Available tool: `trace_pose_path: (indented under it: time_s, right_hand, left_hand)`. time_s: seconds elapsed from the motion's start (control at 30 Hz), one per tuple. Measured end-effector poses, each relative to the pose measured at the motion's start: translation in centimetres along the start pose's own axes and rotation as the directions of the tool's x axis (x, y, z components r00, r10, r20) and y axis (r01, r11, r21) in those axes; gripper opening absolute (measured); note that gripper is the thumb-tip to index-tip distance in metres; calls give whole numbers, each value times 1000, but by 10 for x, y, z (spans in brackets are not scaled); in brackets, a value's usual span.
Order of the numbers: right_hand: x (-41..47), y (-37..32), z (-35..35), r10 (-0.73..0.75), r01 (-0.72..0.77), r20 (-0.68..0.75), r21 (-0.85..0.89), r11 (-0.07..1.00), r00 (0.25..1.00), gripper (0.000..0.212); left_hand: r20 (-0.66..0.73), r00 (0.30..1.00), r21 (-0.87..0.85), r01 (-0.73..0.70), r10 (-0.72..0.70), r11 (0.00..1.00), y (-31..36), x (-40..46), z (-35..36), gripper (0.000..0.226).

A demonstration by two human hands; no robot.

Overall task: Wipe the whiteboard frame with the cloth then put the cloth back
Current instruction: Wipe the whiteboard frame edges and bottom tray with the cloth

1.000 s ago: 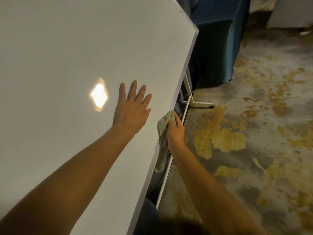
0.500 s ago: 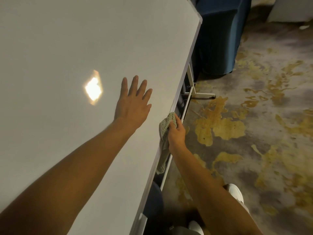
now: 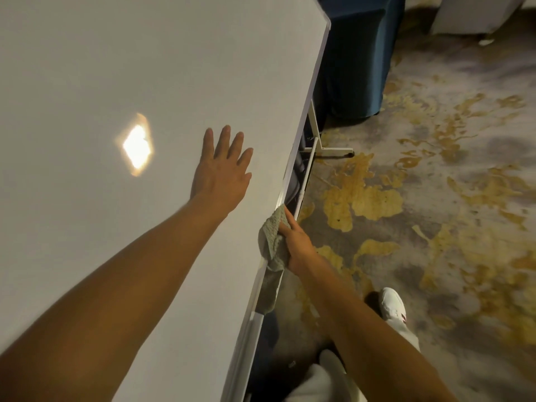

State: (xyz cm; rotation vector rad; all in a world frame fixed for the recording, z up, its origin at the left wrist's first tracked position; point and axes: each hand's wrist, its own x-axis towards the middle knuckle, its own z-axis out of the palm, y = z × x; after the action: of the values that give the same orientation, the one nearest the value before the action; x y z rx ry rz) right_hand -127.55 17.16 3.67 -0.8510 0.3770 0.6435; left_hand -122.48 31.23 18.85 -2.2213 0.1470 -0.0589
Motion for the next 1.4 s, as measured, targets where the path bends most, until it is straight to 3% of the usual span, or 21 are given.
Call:
trace_pose_path:
  time_s: [0.2, 0.37, 0.57, 0.7, 0.9, 1.0, 1.1, 1.27, 1.33, 1.4]
  right_hand:
    - [-29, 23, -13, 92, -103, 118, 91, 991, 989, 40]
    - [-51, 48, -20, 185, -192, 155, 35, 981, 970, 51]
    - [-66, 55, -24, 179, -188, 155, 50, 981, 972, 41]
    - [-80, 69, -20, 105, -104, 106, -17, 994, 989, 39]
    - [-94, 84, -1, -52, 66, 103, -139, 988, 993, 69]
    - [-97, 85, 3, 3, 1, 58, -72, 997, 998, 86]
    - [-99, 86, 0, -70, 71, 67, -15, 997, 995, 64]
    - [-106, 95, -1, -58, 63, -52, 91, 994, 997, 43]
    - [-110, 97, -2, -27, 48, -103, 208, 977, 994, 49]
    - [-118, 102, 1, -21, 47, -138, 183, 982, 990, 49]
  left_hand:
    - [19, 1000, -23, -10, 10, 1000, 2, -35, -7, 74]
    - [34, 999, -34, -8, 9, 999, 0, -62, -8, 74]
    - [26, 1000, -20, 4, -4, 1000, 9, -80, -13, 77]
    - [14, 1000, -19, 15, -15, 1000, 11, -97, -14, 79]
    - [-1, 1000, -14, -10, 10, 1000, 9, -113, -13, 78]
    - [-18, 1000, -4, -10, 10, 1000, 7, -115, -12, 78]
    - [-40, 999, -22, -12, 11, 1000, 8, -118, -11, 78]
    - [-53, 998, -38, -40, 38, 998, 3, -121, -9, 78]
    - [-60, 997, -49, -43, 40, 998, 4, -123, -10, 77]
    - [-62, 997, -49, -46, 43, 998, 4, -125, -10, 77]
